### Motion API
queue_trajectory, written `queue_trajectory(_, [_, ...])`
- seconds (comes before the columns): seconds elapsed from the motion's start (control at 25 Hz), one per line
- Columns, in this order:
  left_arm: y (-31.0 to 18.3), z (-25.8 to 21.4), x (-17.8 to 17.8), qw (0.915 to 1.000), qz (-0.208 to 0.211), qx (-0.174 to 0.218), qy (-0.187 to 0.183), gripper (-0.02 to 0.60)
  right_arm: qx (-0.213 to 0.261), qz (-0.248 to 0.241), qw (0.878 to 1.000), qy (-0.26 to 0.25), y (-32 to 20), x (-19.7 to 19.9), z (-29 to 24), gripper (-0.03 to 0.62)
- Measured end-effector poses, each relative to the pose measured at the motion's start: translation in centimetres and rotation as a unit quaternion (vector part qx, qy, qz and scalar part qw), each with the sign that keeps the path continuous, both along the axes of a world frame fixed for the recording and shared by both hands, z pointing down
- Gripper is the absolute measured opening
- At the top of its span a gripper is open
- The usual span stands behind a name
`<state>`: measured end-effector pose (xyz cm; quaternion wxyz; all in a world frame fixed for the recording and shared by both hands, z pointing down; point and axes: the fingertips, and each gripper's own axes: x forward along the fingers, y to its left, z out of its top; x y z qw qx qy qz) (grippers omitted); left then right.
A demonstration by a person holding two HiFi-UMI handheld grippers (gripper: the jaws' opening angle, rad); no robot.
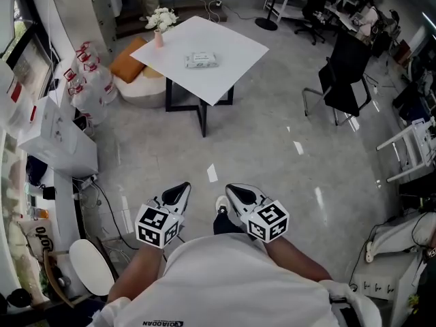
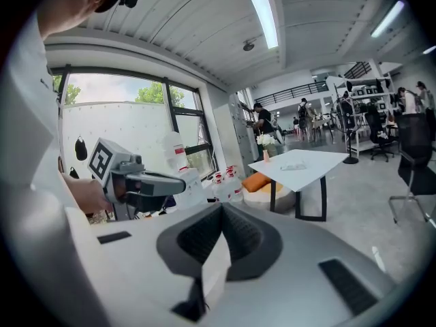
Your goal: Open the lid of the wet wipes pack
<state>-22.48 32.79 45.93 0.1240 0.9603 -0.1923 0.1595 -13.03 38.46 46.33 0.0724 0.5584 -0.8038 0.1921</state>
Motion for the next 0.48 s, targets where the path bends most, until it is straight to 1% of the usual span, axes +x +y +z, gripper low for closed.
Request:
queue_trajectory(0.12, [-2.7,0.1,1.6,0.9999,-0.009,0.001,-0.005,0.008,0.003,-0.010,1.000,-0.003,-2.9,1.7,-0.1,0.006])
queue_trajectory(0.32, [-7.4,-1.1,5.9,0.9996,-0.024,0.013,0.001,0.008,0.009,-0.023,1.000,-0.005,-7.7,5.9,-0.7,0.006])
queue_trajectory(0.48, [-10.5,-1.1,8.7,0.9993,-0.035,0.010,0.000,0.008,0.006,-0.039,0.999,-0.007,-11.4,8.6,-0.6,0.006])
